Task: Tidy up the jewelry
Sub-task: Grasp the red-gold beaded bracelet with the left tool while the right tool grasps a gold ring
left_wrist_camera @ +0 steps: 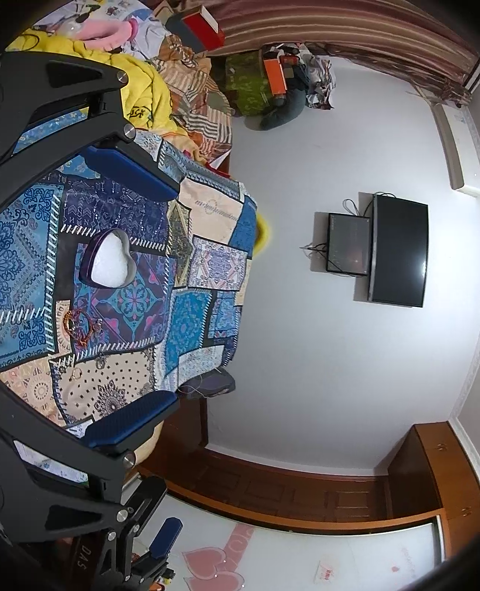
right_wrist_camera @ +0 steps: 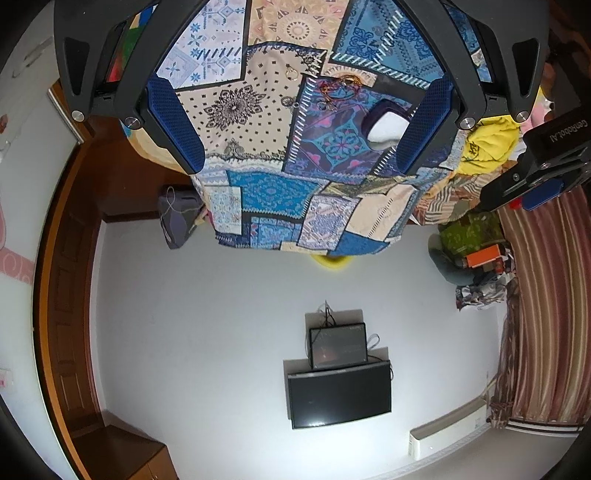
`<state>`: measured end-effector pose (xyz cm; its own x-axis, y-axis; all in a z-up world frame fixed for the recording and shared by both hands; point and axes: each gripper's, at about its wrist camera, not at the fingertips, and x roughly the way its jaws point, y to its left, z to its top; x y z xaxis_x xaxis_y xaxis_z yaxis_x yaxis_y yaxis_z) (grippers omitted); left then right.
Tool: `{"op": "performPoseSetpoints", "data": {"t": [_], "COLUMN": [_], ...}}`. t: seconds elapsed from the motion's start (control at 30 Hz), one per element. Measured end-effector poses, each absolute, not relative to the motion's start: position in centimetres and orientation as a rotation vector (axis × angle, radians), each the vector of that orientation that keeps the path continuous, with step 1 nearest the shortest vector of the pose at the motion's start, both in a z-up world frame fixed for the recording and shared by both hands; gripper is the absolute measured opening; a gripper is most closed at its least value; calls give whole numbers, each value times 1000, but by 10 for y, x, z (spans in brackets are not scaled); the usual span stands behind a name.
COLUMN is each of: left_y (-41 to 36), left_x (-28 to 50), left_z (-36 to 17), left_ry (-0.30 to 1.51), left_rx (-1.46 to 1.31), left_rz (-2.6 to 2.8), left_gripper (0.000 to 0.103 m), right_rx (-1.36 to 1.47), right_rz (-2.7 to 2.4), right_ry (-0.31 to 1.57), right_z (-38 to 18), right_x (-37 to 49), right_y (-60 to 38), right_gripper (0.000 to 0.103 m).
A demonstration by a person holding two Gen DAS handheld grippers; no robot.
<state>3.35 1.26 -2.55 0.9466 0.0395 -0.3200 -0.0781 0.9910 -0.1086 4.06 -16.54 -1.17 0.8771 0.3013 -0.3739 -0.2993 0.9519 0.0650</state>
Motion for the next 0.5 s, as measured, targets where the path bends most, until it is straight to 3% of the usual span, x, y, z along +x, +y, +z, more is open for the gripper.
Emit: {"op": "performPoseSetpoints", "data": {"t": [0.5], "left_y": [9], "left_x": [106], "left_z": [-101], "left_ry": [585], "left_rx": [-58], "left_rz": [34], "left_gripper": [103], "right_rx": [-45], "right_rz": [263], "right_ry": [649], "right_z": [-84], "right_x": [94], "right_y": [-185], "right_gripper": [103]}}
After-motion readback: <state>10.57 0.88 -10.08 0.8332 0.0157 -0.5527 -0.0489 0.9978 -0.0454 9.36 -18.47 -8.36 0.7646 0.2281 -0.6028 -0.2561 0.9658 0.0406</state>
